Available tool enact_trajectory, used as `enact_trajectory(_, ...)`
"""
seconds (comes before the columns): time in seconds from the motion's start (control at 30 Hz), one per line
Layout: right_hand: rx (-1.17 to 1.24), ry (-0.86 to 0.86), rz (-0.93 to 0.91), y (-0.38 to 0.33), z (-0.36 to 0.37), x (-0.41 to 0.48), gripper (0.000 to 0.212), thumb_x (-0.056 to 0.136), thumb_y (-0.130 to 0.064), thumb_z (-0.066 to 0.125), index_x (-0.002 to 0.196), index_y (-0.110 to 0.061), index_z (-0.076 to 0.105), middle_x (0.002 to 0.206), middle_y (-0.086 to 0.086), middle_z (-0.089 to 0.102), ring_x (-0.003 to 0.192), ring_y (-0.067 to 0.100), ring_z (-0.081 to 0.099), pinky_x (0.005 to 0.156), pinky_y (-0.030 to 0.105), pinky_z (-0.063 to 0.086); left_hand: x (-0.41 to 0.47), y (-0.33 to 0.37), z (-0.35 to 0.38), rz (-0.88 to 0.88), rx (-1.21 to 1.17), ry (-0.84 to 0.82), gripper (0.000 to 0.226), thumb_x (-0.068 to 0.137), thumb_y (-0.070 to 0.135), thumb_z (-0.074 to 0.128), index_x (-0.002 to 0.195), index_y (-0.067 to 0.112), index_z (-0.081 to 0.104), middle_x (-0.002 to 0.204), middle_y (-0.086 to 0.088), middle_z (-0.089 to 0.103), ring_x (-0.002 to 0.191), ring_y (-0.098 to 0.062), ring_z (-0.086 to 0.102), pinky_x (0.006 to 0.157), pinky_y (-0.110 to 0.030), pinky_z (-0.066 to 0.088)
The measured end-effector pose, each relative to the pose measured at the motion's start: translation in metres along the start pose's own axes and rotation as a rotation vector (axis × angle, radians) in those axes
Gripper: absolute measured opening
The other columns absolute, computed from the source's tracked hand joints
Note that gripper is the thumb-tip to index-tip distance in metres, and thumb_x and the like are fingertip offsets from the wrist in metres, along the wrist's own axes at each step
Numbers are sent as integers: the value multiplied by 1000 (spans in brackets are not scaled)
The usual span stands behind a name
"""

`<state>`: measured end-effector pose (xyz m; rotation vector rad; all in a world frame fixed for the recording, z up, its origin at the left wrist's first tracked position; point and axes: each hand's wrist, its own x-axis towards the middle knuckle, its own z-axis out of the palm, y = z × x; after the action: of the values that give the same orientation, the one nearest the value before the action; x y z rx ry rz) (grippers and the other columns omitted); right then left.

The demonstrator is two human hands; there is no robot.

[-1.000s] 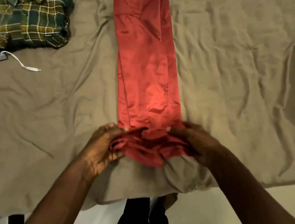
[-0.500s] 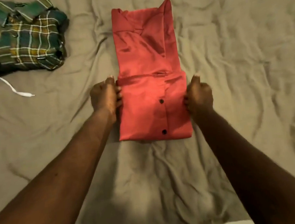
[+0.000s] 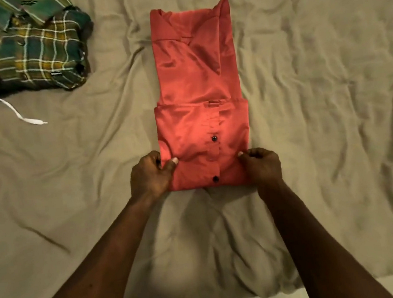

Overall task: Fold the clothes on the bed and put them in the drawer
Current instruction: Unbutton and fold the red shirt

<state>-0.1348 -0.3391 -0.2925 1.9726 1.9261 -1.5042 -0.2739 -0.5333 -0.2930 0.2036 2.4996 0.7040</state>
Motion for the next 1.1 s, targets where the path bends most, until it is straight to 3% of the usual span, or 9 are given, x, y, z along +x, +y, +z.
enact_trajectory(0.2, -82, -117, -108, 18, -16, -22, 24, 93, -27, 68, 74, -17, 58, 69, -2, 61, 69, 20, 56, 67, 34, 42, -31, -8, -3, -8, -33, -84, 40, 94, 51, 64, 93, 11, 62, 94, -15, 71, 91, -38, 66, 77, -45, 51)
enact_trajectory(0.33, -140, -185, -60, 42, -35, -54, 11, 95, -28, 68, 94, -17, 64, 83, 1, 67, 85, 27, 67, 74, 36, 52, -75, -33, -9, -179, -319, -128, 57, 61, 67, 71, 88, 17, 65, 85, -5, 74, 80, -31, 70, 79, -52, 58)
enact_trajectory(0.43, 41, -186, -71, 52, -61, -95, 27, 93, -19, 74, 117, -20, 61, 87, -2, 69, 74, 5, 70, 65, 27, 58, -111, -35, -16, -202, -419, -41, 51, 78, 36, 87, 120, 25, 60, 113, 1, 69, 86, -21, 68, 83, -41, 58)
enact_trajectory(0.5, 213, -257, -75, 49, -76, -111, 40, 93, -11, 73, 126, -27, 57, 78, -10, 70, 68, -7, 69, 57, 15, 55, -124, -34, -24, -167, -591, -57, 41, 89, 15, 79, 124, 29, 62, 107, -3, 73, 78, -19, 67, 73, -34, 57)
enact_trajectory(0.63, 422, -322, -50, 9, -85, -103, 24, 92, -13, 71, 113, -25, 73, 90, -3, 77, 67, 12, 68, 53, 27, 52, -109, 0, -53, -183, -947, -178, 16, 94, 6, 62, 96, 15, 76, 87, -5, 74, 62, -10, 62, 53, -22, 55)
enact_trajectory(0.73, 459, -333, -41, -44, -81, -70, 11, 93, -14, 66, 89, -15, 76, 69, 5, 68, 56, 15, 57, 54, 24, 44, -68, 43, -81, -193, -1105, -247, 29, 99, 30, 55, 90, 12, 75, 79, -5, 76, 56, -12, 68, 56, -24, 60)
enact_trajectory(0.83, 396, -391, 24, -109, -73, -24, 22, 95, -15, 55, 82, -15, 72, 62, -2, 68, 54, 10, 57, 54, 22, 43, -10, 84, -101, -188, -1117, -296, 51, 105, 56, 38, 99, 14, 68, 80, -5, 76, 67, -12, 72, 62, -25, 61)
enact_trajectory(0.97, 468, -457, 62, -177, -50, 33, 26, 102, -32, 45, 93, -20, 66, 80, -6, 74, 66, 10, 62, 65, 24, 48, 72, 125, -107, -188, -1016, -255, 51, 104, 61, 37, 106, 18, 62, 90, -7, 74, 78, -16, 72, 71, -30, 60)
enact_trajectory(1.1, 215, -156, -124, -176, -11, 68, 33, 96, -42, 57, 109, -13, 66, 108, 13, 72, 78, 18, 63, 65, 28, 49, 118, 129, -72, 51, -502, 2, 59, 95, 63, 54, 135, 20, 51, 119, -8, 67, 100, -25, 69, 89, -39, 58)
